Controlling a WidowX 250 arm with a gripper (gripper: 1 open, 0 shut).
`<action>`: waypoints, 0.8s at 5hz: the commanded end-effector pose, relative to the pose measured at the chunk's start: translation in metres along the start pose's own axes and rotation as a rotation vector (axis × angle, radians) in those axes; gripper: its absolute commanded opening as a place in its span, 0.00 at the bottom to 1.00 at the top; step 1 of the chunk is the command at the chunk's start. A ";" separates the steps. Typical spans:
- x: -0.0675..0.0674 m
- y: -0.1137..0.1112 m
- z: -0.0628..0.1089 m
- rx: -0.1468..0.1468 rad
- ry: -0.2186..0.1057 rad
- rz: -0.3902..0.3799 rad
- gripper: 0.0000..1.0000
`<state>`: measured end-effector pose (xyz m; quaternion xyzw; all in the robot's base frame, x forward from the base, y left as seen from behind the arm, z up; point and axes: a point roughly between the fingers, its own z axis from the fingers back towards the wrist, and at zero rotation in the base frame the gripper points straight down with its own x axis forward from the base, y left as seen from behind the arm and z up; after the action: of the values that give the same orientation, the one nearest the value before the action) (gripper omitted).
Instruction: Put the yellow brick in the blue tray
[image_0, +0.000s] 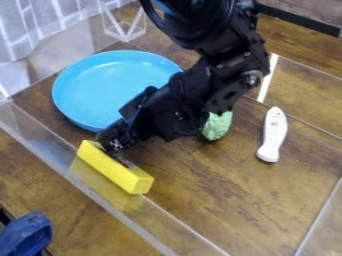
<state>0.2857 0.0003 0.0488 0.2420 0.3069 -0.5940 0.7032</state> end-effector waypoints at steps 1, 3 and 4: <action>-0.030 0.010 0.021 0.015 -0.029 0.082 0.00; -0.054 0.008 0.038 -0.028 -0.041 0.121 1.00; -0.049 0.005 0.022 -0.046 -0.040 0.140 1.00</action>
<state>0.2859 0.0163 0.0821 0.2259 0.3156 -0.5519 0.7381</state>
